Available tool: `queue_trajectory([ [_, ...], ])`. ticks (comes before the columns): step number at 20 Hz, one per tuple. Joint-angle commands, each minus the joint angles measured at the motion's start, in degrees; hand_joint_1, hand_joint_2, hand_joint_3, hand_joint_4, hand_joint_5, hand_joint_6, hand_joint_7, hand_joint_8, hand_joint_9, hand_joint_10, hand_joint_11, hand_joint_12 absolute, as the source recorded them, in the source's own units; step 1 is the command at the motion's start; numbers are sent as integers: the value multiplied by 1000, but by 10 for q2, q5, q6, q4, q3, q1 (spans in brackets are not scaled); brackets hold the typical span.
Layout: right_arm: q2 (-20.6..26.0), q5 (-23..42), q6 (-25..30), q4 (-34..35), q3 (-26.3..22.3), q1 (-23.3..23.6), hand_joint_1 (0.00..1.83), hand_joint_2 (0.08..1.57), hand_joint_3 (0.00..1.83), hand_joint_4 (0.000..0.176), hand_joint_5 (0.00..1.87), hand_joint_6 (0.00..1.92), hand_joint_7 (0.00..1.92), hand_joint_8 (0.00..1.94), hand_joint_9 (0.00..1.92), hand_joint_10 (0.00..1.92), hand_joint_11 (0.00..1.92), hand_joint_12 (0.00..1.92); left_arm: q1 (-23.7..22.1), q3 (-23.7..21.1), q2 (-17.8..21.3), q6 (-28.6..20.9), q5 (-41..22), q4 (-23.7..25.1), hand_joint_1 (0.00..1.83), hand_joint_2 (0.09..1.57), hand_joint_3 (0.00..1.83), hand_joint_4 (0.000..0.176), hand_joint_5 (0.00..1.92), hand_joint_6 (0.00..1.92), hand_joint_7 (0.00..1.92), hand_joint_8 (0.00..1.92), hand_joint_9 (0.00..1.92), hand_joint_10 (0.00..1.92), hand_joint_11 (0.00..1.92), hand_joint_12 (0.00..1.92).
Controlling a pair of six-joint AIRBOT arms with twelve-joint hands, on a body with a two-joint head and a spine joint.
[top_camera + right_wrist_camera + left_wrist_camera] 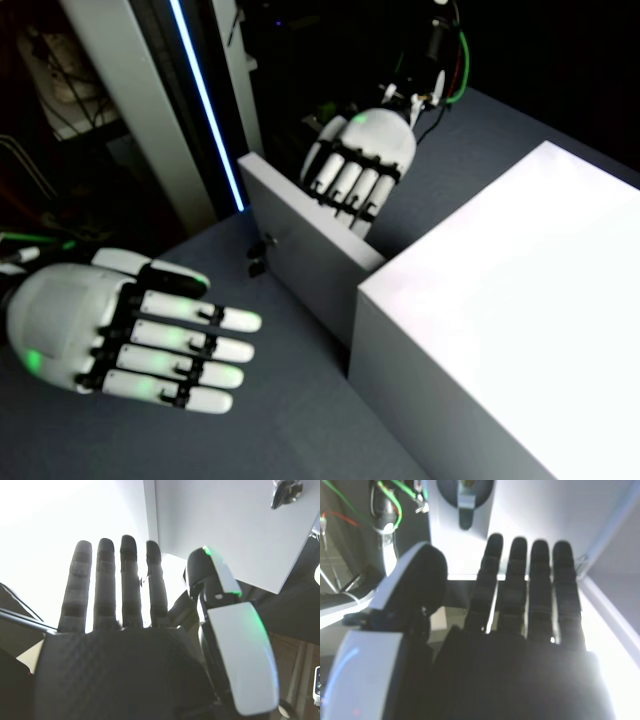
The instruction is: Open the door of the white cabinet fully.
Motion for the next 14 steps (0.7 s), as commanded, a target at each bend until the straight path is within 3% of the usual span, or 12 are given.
queue_trajectory([
  [1, 0, 69, 6, 16, 3, 5, 559, 1395, 2, 61, 386, 0, 358, 0, 246, 0, 169, 1, -9, 0, -4, -4, -68, -5, 332, 1546, 19, 0, 202, 2, 179, 3, 148, 5, 172, 61],
  [2, 0, 68, 6, 16, 3, 5, 540, 1391, 0, 76, 390, 2, 365, 3, 255, 4, 170, 3, -11, 2, -7, -4, -68, -2, 358, 1532, 4, 0, 154, 1, 138, 1, 133, 1, 168, 39],
  [3, 0, 68, 6, 16, 3, 5, 527, 1388, 0, 66, 389, 1, 368, 3, 262, 5, 178, 6, -13, 2, -8, -4, -68, -1, 356, 1535, 4, 0, 161, 5, 137, 3, 131, 1, 168, 36],
  [4, 0, 68, 6, 16, 3, 5, 525, 1387, 0, 47, 393, 2, 368, 2, 266, 6, 183, 9, -12, 2, -7, -4, -69, -1, 238, 1564, 50, 0, 149, 3, 120, 4, 109, 4, 154, 26],
  [5, 0, 68, 6, 16, 3, 5, 539, 1384, 0, 38, 396, 3, 368, 2, 271, 6, 187, 10, -9, 1, -3, -5, -72, -4, 163, 1570, 102, 0, 133, 4, 115, 2, 109, 3, 156, 24],
  [7, 0, 68, 6, 16, 3, 5, 482, 1377, 0, 65, 406, 3, 389, 5, 282, 5, 181, 9, 0, -6, 11, -9, -76, -8, 8, 1571, 167, 0, 140, 7, 158, 13, 152, 13, 193, 36],
  [9, -1, 68, 7, 16, 3, 5, 482, 1381, 1, 61, 398, 0, 382, 1, 276, 1, 171, 4, 10, -15, 29, -9, -82, -14, 1, 1571, 162, 0, 150, 9, 156, 9, 142, 7, 179, 29],
  [10, -1, 68, 7, 16, 3, 5, 481, 1377, 0, 67, 404, 1, 393, 3, 288, 3, 189, 13, 20, -19, 39, -9, -90, -24, 0, 1571, 153, 0, 211, 6, 194, 9, 182, 9, 224, 44],
  [11, -1, 68, 7, 17, 3, 5, 514, 1390, 3, 23, 397, 0, 386, 1, 283, 1, 190, 14, 31, -22, 48, -9, -102, -37, 0, 1571, 143, 0, 250, 8, 227, 8, 210, 8, 249, 50],
  [12, -1, 68, 8, 17, 3, 5, 536, 1392, 2, 0, 400, 1, 384, 0, 284, 1, 198, 19, 40, -25, 56, -9, -110, -48, 0, 1571, 143, 0, 255, 6, 231, 6, 214, 7, 246, 48],
  [14, 0, 69, 10, 18, 3, 5, 537, 1391, 0, 0, 401, 2, 378, 0, 294, 4, 225, 31, 62, -36, 81, -9, -128, -69, 0, 1571, 167, 0, 239, 2, 209, 1, 204, 1, 226, 39],
])
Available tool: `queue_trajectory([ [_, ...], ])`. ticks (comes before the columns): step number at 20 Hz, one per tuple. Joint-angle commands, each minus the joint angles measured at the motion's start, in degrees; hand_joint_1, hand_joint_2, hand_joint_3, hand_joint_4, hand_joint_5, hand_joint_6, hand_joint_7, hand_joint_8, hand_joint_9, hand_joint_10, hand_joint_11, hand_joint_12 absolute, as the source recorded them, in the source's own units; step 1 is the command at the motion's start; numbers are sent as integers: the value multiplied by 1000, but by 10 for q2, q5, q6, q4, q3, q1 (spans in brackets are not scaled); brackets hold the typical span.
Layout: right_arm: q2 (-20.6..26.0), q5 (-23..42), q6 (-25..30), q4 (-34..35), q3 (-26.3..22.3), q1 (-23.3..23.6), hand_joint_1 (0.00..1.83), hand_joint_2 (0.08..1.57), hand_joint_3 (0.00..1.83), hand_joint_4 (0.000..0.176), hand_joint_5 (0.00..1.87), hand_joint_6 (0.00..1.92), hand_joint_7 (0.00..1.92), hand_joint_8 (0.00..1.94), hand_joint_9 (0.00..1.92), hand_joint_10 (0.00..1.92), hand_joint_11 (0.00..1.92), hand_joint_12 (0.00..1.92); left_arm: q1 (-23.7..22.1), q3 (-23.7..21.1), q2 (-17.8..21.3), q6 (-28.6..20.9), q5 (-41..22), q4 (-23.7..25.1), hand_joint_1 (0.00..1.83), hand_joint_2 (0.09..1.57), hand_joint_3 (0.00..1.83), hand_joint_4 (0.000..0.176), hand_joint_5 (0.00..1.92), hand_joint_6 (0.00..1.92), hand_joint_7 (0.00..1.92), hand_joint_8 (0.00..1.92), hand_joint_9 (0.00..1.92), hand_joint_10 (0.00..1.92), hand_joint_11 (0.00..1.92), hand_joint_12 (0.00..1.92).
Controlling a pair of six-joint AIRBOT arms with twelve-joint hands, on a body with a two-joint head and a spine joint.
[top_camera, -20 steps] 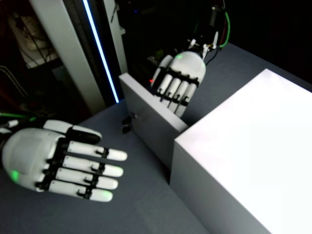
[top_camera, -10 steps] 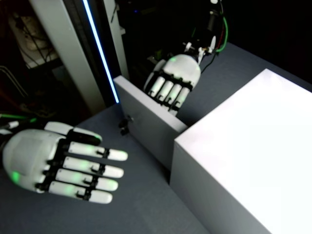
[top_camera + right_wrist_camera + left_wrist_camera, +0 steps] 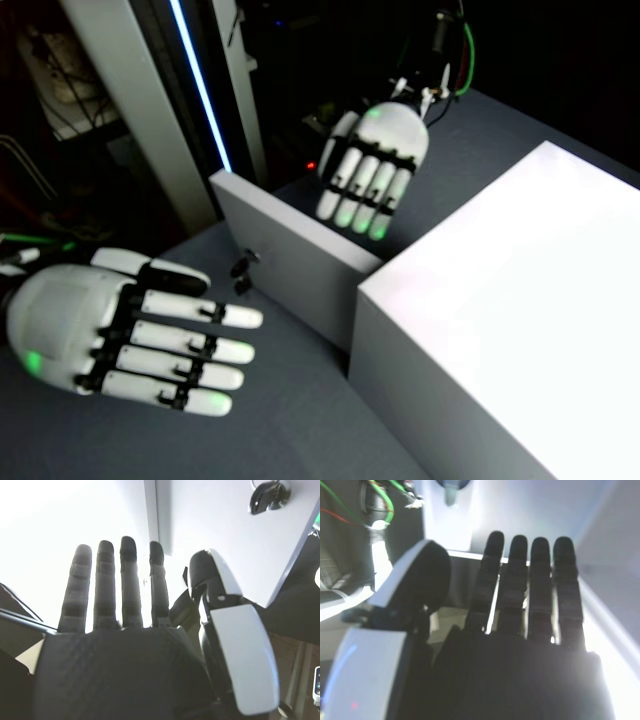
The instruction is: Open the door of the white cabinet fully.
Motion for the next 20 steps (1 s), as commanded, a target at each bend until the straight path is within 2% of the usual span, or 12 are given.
queue_trajectory([
  [1, 1, 69, 7, 17, 2, 5, 553, 1391, 0, 0, 396, 0, 368, 0, 289, 1, 224, 30, 4, -6, 11, -4, -92, -16, 0, 1571, 164, 0, 243, 4, 210, 3, 212, 4, 239, 44],
  [3, 1, 69, 7, 19, 2, 5, 509, 1389, 0, 0, 392, 1, 371, 1, 292, 1, 232, 30, 25, -19, 37, 6, -110, -37, 0, 1571, 122, 0, 185, 0, 141, 0, 138, 0, 161, 10],
  [5, 1, 71, 8, 21, 1, 5, 520, 1390, 0, 0, 392, 0, 369, 0, 293, 1, 230, 28, 49, -30, 61, 26, -136, -72, 0, 1571, 141, 0, 197, 5, 149, 4, 139, 3, 148, 4],
  [6, 1, 72, 8, 22, 1, 5, 539, 1395, 1, 16, 400, 3, 378, 2, 280, 0, 207, 17, 63, -35, 73, 32, -152, -91, 0, 1571, 161, 0, 222, 6, 190, 10, 176, 9, 177, 18],
  [10, 4, 78, 10, 26, 0, 5, 543, 1397, 2, 19, 397, 0, 371, 0, 256, 0, 155, 0, 119, -61, 119, 62, -228, -159, 0, 1571, 48, 0, 171, 3, 168, 4, 170, 4, 194, 43],
  [11, 4, 80, 10, 27, 0, 5, 569, 1415, 5, 8, 387, 1, 379, 3, 264, 3, 154, 2, 134, -68, 131, 76, -252, -177, 0, 1571, 29, 0, 243, 1, 240, 3, 215, 1, 13, 647],
  [12, 4, 81, 10, 29, -1, 5, 563, 1394, 0, 16, 395, 4, 373, 0, 251, 0, 139, 0, 150, -75, 142, 88, -277, -199, 0, 1554, 13, 0, 205, 2, 169, 8, 130, 5, 2, 495],
  [15, 5, 89, 10, 33, -2, 5, 576, 1376, 0, 8, 398, 3, 368, 1, 241, 3, 160, 21, 192, -86, 164, 115, -350, -262, 0, 1567, 12, 0, 190, 3, 166, 4, 137, 7, 0, 494],
  [16, 5, 96, 10, 37, -2, 5, 691, 1378, 0, 0, 393, 1, 391, 6, 310, 16, 251, 60, 205, -87, 167, 119, -374, -283, 0, 1523, 0, 0, 156, 7, 115, 8, 58, 19, 0, 118],
  [17, 5, 103, 10, 40, -2, 5, 721, 1376, 0, 0, 401, 3, 415, 8, 341, 16, 269, 64, 211, -86, 167, 119, -389, -298, 0, 1477, 0, 0, 142, 2, 86, 6, 23, 4, 0, 23],
  [20, 8, 128, 10, 48, -2, 5, 720, 1370, 0, 0, 400, 1, 381, 0, 313, 2, 271, 65, 211, -77, 163, 118, -413, -323, 0, 1519, 2, 0, 144, 1, 89, 6, 30, 5, 0, 0],
])
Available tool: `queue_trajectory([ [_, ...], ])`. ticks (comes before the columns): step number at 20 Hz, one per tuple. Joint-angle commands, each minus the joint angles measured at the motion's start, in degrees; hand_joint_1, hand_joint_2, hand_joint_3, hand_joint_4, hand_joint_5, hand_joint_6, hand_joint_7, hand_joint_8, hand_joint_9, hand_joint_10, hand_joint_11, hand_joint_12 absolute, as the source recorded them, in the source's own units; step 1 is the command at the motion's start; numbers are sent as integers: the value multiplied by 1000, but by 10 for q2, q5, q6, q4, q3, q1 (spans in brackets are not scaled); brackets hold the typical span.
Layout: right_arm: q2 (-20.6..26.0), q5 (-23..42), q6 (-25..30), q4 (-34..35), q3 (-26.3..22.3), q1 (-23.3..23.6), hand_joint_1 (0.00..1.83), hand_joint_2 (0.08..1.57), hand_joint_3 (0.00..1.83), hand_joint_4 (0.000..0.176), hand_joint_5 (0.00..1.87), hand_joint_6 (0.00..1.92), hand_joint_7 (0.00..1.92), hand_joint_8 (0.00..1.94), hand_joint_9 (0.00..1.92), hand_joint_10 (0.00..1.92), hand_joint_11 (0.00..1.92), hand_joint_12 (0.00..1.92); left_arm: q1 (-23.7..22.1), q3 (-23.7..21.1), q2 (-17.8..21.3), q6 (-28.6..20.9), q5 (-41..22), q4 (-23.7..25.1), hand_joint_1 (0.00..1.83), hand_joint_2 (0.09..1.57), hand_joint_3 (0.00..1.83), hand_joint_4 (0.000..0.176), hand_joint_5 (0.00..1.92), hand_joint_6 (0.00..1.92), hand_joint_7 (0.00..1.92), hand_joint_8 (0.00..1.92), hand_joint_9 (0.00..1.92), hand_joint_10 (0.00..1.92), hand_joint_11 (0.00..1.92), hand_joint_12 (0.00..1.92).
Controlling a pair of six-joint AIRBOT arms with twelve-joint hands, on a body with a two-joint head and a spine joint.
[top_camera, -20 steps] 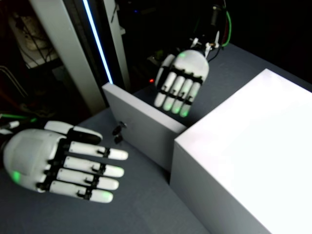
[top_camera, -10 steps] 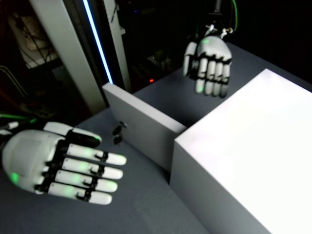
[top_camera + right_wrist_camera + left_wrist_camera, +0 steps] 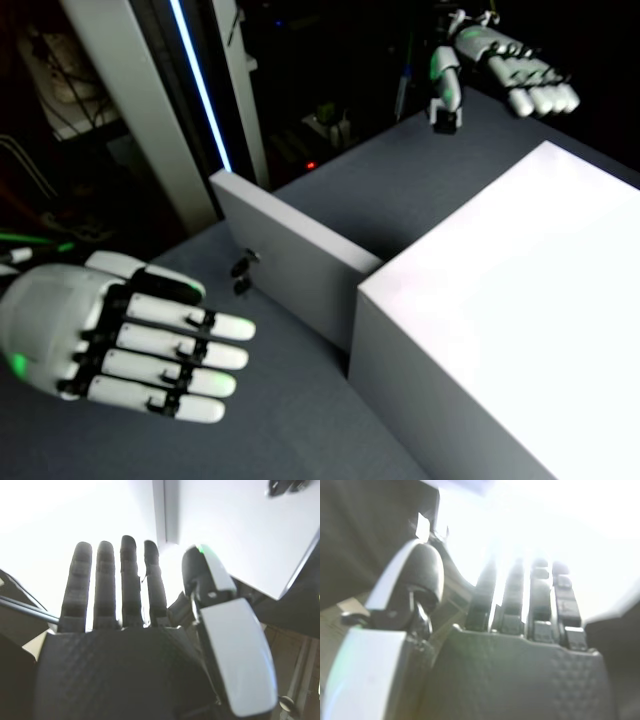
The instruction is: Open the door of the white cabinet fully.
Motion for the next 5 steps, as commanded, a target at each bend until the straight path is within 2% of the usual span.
queue_trajectory([
  [1, 5, 88, 4, 21, 0, 6, 793, 1377, 0, 0, 345, 0, 317, 0, 279, 1, 271, 70, -5, 3, -1, -4, -86, -3, 23, 1521, 1, 0, 141, 0, 68, 2, 16, 1, 0, 0],
  [3, 5, 108, 4, 21, -2, 11, 912, 1409, 4, 0, 284, 1, 302, 0, 341, 15, 329, 103, -4, 5, -2, -12, -94, -6, 155, 1531, 0, 0, 121, 0, 40, 2, 1, 0, 0, 0],
  [5, 6, 111, 4, 14, -7, 24, 835, 1435, 9, 0, 280, 3, 335, 8, 372, 15, 341, 126, 0, 7, -5, -26, -101, -6, 243, 1454, 0, 0, 103, 1, 61, 6, 40, 9, 21, 11],
])
